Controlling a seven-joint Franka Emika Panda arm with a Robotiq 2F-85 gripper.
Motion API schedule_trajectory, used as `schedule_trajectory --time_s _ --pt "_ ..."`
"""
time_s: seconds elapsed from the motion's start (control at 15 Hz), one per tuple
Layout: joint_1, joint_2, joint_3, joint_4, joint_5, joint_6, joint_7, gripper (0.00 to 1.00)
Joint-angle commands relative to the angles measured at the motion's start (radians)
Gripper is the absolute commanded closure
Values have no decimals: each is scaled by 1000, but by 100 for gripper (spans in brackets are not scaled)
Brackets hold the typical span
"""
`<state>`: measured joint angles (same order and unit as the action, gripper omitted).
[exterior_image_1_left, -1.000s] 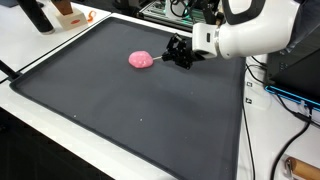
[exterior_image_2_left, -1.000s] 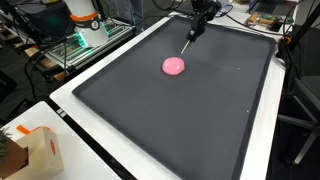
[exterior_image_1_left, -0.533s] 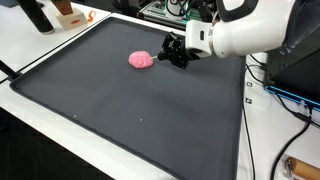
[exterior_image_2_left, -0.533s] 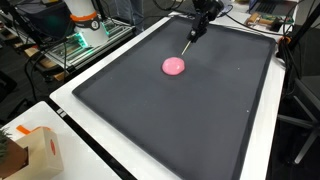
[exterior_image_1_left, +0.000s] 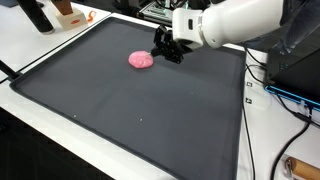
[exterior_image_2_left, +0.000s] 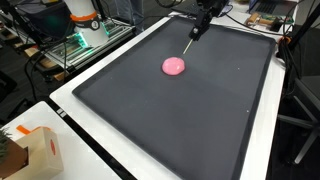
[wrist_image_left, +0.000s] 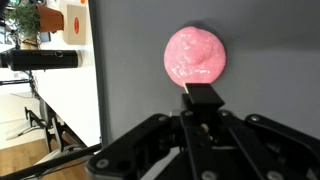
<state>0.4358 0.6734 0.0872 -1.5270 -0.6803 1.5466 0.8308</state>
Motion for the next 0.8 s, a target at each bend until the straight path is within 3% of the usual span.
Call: schedule_trajectory --time_s 0.0,0.73 --pt "-45 -69 16 -55 51 29 -86 97" --pt "-150 -259 5 -152 244 88 -329 97"
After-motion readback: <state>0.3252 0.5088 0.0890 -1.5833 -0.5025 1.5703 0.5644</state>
